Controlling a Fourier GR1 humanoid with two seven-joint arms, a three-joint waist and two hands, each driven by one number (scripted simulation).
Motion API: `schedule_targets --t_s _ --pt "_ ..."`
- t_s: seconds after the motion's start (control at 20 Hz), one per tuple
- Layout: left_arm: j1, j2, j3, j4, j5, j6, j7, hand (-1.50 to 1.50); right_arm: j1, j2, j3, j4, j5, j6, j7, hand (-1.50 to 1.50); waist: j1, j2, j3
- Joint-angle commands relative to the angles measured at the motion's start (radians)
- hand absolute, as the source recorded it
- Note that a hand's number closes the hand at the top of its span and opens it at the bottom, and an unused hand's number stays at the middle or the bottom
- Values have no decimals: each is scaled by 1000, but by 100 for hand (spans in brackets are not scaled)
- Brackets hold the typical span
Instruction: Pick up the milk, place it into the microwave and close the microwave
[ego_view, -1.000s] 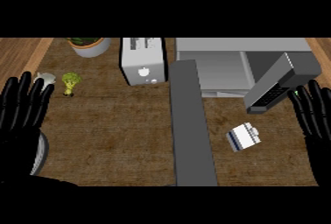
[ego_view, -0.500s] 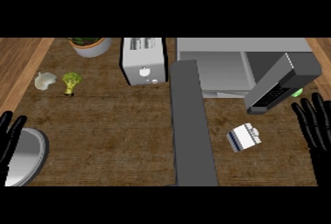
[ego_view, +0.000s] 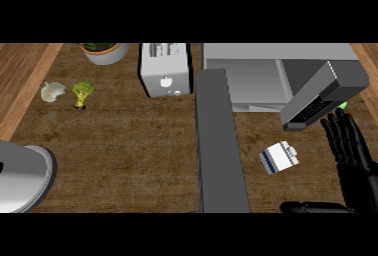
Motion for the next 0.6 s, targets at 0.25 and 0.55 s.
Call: schedule_targets --t_s 0.25,0.55 --pt "70 16 117 -61 136 -77 -2 -150 -57 18 -73 293 92 -87 -141 -150 3 1 0" --pt "121 -25 93 -126 156 -95 22 -150 -67 2 -102 538 112 -78 -302 -150 4 1 1"
